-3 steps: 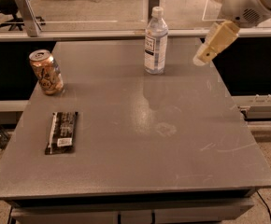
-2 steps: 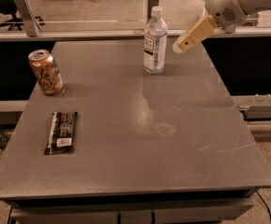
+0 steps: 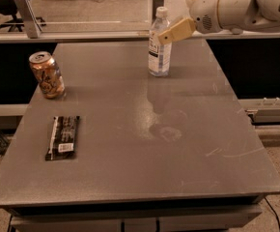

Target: Move blue plastic bottle near orange can

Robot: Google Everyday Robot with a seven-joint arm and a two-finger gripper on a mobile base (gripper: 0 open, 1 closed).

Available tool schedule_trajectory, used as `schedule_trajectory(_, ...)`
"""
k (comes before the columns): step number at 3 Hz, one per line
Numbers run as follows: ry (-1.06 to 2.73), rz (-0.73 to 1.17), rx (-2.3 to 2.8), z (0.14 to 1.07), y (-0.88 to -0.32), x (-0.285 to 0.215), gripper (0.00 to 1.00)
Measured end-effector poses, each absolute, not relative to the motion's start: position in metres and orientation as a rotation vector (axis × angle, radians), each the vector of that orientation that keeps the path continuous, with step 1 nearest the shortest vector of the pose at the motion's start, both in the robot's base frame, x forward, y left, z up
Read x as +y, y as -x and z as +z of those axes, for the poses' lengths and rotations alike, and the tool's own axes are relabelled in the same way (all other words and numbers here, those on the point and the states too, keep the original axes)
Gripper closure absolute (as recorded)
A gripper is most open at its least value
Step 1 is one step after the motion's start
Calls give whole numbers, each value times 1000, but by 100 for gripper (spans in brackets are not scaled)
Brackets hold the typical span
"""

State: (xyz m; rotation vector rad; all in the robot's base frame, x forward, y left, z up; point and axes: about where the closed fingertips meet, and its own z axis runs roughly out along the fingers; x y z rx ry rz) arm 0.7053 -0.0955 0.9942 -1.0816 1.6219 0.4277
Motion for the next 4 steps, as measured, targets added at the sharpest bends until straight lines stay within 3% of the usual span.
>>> schedule_trajectory(1,999,484,1655,979,-717,-87,0)
schedule_trajectory(2,957,536,1674,968,-723,-80,14)
schedule_trajectory(4,926,555,1727,964,-728,-81,58)
